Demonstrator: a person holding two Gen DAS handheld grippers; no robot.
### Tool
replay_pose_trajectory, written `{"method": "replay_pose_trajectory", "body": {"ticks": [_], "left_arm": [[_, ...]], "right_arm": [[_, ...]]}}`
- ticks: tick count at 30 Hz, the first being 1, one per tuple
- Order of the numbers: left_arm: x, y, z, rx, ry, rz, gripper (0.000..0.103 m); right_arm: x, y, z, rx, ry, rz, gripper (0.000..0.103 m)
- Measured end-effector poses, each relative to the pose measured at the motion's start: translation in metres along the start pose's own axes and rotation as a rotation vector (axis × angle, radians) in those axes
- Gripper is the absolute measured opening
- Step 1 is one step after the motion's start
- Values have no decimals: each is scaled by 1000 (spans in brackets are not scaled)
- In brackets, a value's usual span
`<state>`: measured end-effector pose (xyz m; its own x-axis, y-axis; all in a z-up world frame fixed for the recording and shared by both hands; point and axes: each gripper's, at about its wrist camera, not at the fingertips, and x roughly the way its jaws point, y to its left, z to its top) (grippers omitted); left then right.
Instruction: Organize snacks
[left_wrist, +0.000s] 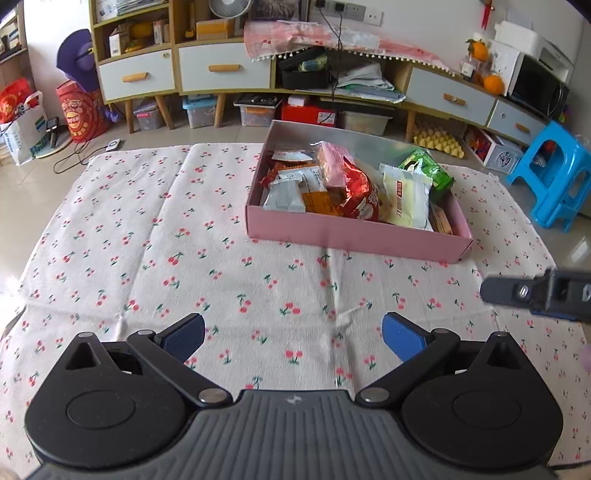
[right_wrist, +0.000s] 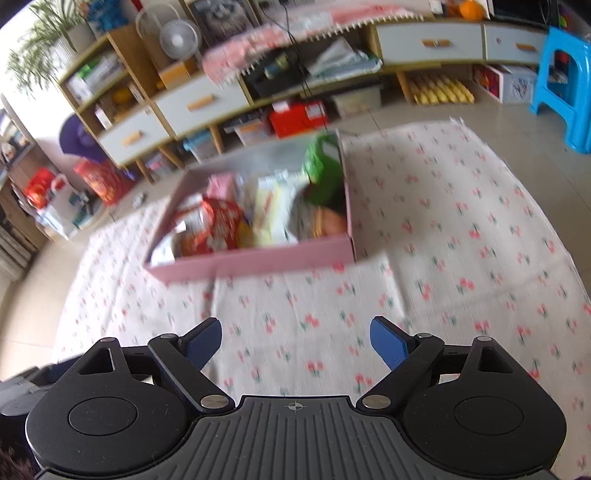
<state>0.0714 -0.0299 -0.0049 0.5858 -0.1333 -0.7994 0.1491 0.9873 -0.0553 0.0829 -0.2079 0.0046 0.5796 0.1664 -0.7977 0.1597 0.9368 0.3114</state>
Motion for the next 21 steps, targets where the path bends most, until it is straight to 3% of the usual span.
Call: {"method": "replay_pose_trajectory", "body": {"ticks": [12, 21], "left_arm": [[-17, -3, -15, 10, 26, 81, 103], [-16, -6, -18, 27, 44, 99, 103]], "right_arm": [[-17, 24, -22, -117, 1, -48, 90], [-1, 26, -26, -117, 45, -75, 91]]}}
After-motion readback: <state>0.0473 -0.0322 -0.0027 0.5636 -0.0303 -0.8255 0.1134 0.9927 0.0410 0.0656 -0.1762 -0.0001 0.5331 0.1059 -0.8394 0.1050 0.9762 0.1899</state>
